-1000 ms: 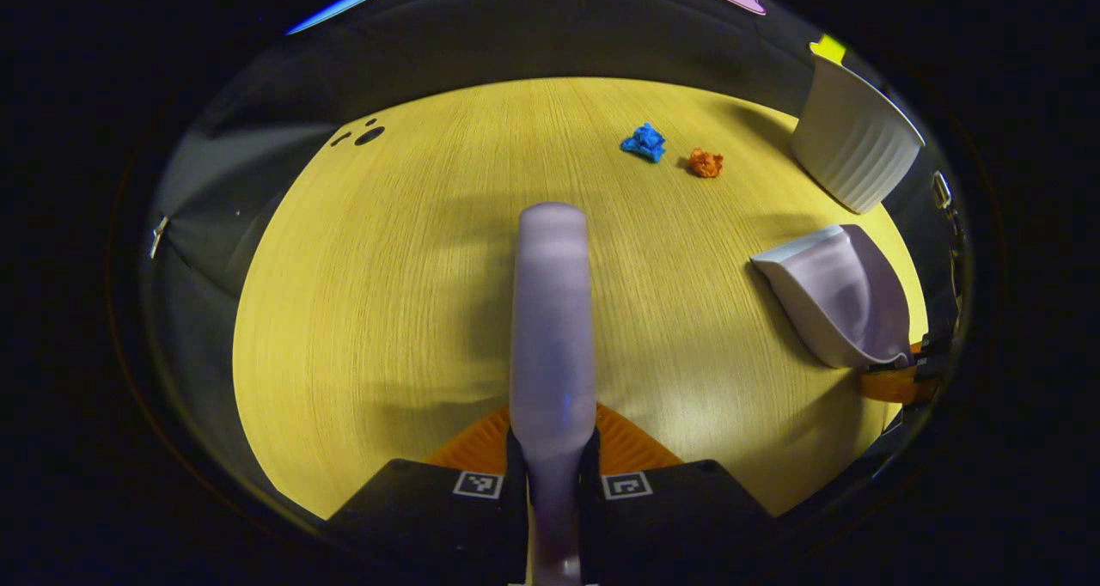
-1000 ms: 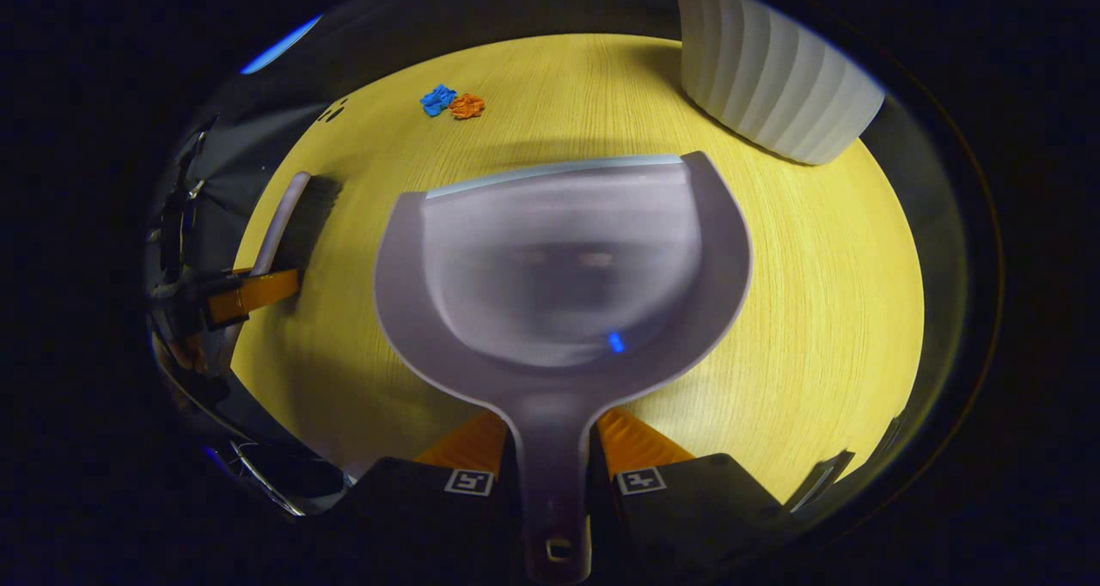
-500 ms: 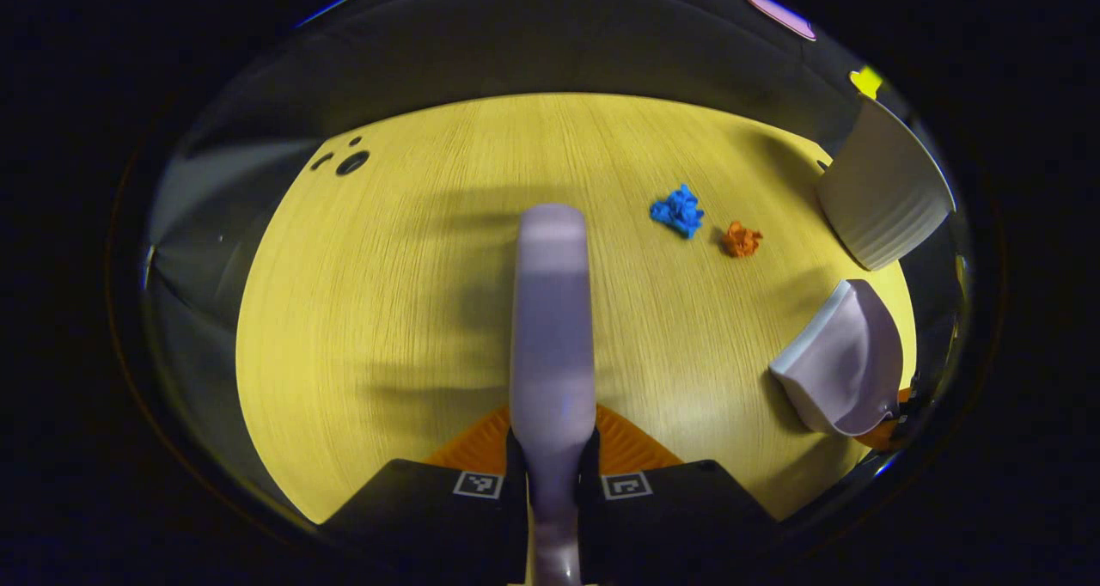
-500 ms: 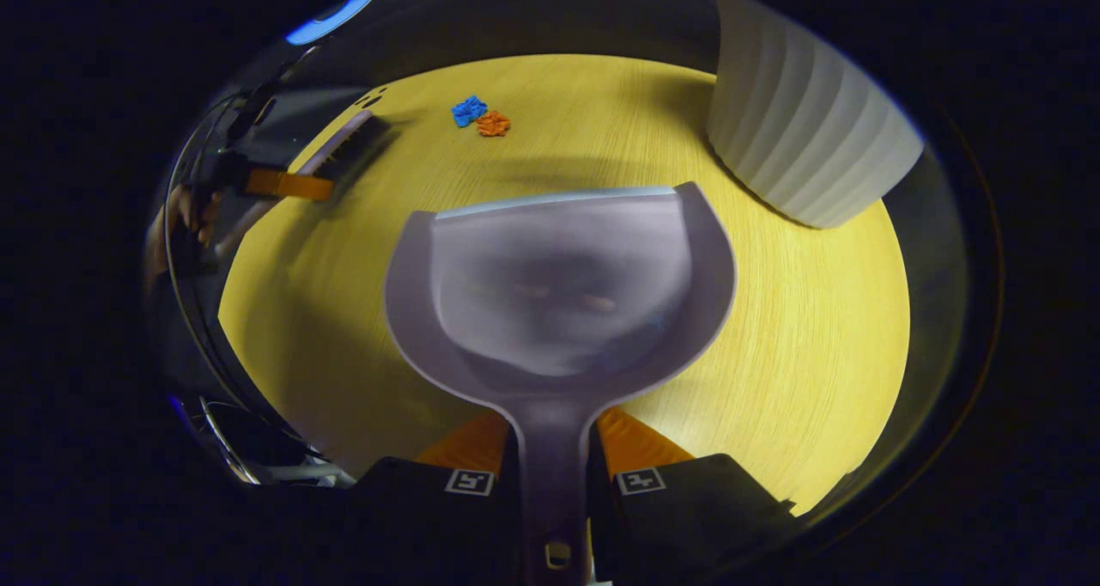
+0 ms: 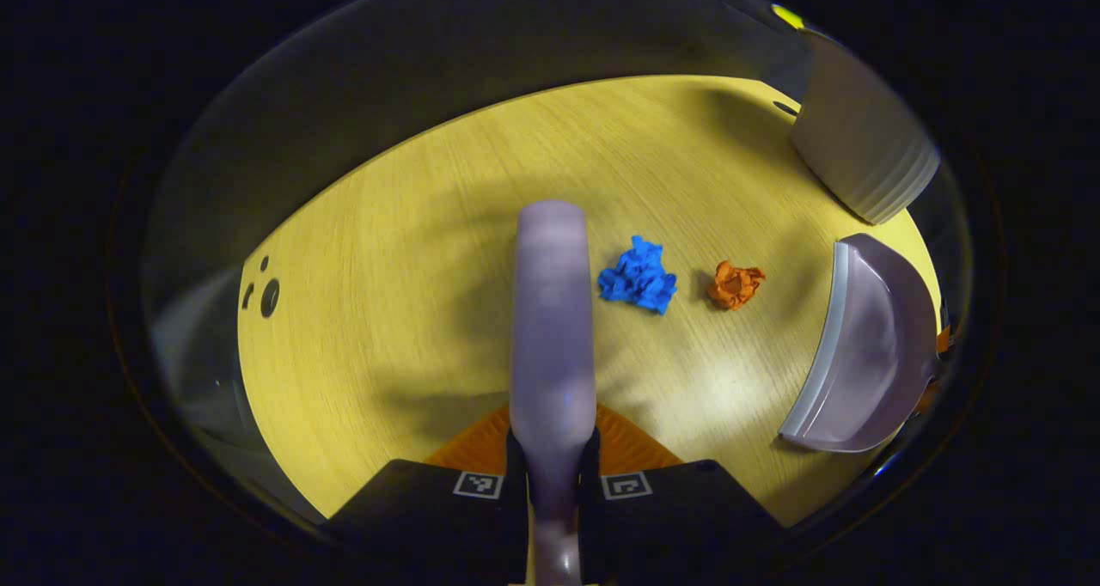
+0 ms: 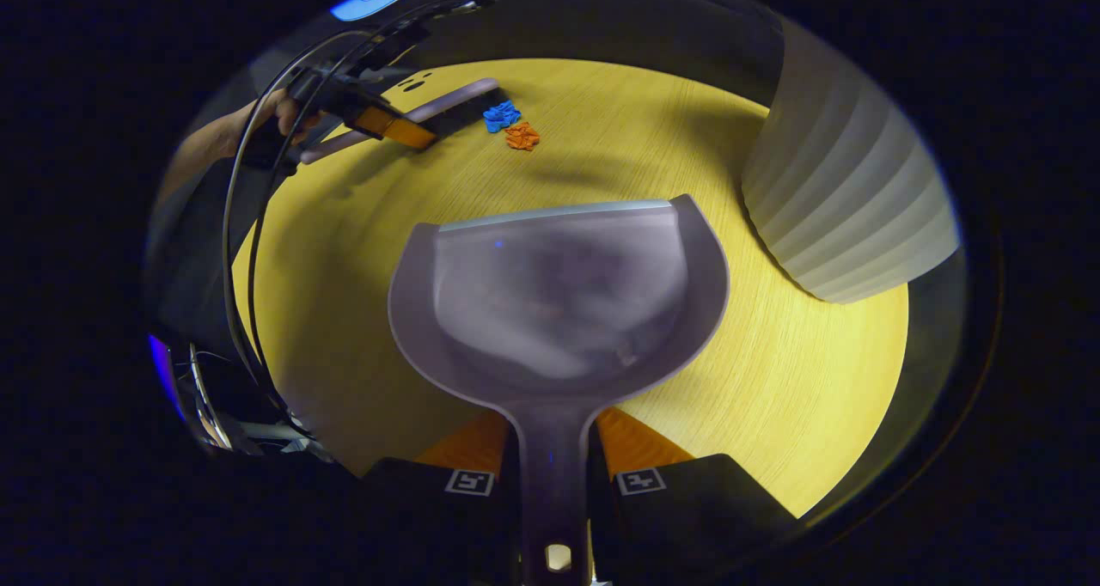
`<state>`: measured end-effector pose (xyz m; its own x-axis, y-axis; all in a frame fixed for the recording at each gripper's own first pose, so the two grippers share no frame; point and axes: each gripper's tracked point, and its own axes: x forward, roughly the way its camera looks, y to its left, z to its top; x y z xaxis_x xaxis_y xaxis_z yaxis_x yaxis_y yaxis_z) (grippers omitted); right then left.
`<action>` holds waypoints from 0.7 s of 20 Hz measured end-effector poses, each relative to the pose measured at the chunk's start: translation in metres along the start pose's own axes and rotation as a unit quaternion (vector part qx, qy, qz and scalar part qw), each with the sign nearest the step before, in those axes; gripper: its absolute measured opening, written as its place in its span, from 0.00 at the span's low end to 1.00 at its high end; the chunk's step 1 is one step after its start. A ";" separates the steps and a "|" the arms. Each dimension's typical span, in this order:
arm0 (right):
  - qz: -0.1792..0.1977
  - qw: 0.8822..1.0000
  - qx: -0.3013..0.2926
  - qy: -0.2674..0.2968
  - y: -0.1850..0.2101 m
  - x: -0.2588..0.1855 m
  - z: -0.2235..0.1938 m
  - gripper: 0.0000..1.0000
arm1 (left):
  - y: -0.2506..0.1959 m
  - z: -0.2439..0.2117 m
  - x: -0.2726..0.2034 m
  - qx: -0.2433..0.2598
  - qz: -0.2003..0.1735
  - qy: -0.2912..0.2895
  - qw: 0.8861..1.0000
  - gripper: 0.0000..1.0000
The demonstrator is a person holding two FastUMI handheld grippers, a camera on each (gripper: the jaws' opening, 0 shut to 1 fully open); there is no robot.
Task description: Pick up the small broom and dustpan from the desktop, sweep the trash into the dustpan with the broom, and then empty the trash into the garbage bin.
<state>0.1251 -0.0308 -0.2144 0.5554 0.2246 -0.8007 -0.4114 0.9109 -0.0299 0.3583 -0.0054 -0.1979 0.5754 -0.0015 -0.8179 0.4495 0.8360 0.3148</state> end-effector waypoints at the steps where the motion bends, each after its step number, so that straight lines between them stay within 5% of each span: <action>1: 0.002 1.000 -0.011 0.000 -0.003 -0.001 0.000 0.36 | -0.004 0.006 0.000 0.017 -0.005 -0.002 1.000 0.27; 6: 0.009 0.999 -0.048 0.000 -0.015 0.002 0.005 0.36 | -0.026 0.023 0.001 0.108 -0.054 -0.002 0.993 0.27; 13: -0.002 0.998 -0.063 -0.007 -0.017 0.004 0.003 0.41 | -0.108 0.007 -0.015 0.151 -0.129 0.034 0.980 0.26; 14: -0.002 0.998 -0.063 -0.005 -0.017 0.005 0.003 0.33 | -0.126 0.003 -0.019 0.162 -0.144 0.044 0.975 0.28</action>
